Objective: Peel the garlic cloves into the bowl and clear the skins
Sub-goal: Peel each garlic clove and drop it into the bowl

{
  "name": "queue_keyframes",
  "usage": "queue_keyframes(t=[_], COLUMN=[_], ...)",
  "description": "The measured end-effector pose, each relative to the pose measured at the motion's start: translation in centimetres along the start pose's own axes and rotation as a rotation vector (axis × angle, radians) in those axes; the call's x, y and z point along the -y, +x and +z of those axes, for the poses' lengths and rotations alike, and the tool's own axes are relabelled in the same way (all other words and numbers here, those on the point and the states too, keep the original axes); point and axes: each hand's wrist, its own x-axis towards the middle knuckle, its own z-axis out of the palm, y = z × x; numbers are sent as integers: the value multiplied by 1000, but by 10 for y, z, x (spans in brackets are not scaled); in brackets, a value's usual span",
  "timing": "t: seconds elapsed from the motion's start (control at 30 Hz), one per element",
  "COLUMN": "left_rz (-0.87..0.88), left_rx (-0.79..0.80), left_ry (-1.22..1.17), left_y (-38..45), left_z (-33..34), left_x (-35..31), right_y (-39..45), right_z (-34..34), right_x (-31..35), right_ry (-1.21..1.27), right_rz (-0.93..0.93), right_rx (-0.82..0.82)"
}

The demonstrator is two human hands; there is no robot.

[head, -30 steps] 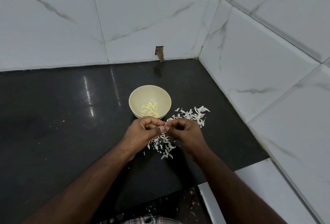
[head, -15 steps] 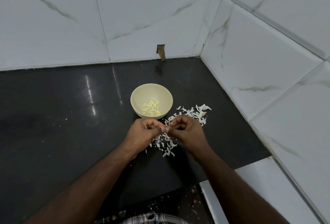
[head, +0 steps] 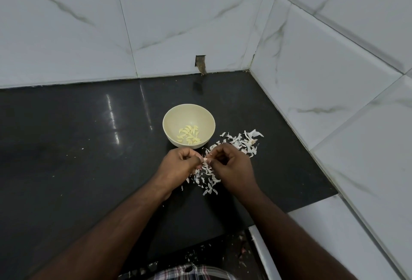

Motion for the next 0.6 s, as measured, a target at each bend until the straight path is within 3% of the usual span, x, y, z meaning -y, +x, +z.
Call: queue_keyframes(t=[0.17,0.47,0.6], left_rz=[61,228,175], left_rx=[27,63,2], left_ry=[-68,49,86], left_y=[-1,1,2], left_z=[-1,-2,-1], left_x=[2,2,4], right_y=[4,6,7], right_z=[0,-5,-3], right_x=[1,12,7], right_ry=[78,598,533], right_rz=[93,441,360], right_rx=[-14,132,75])
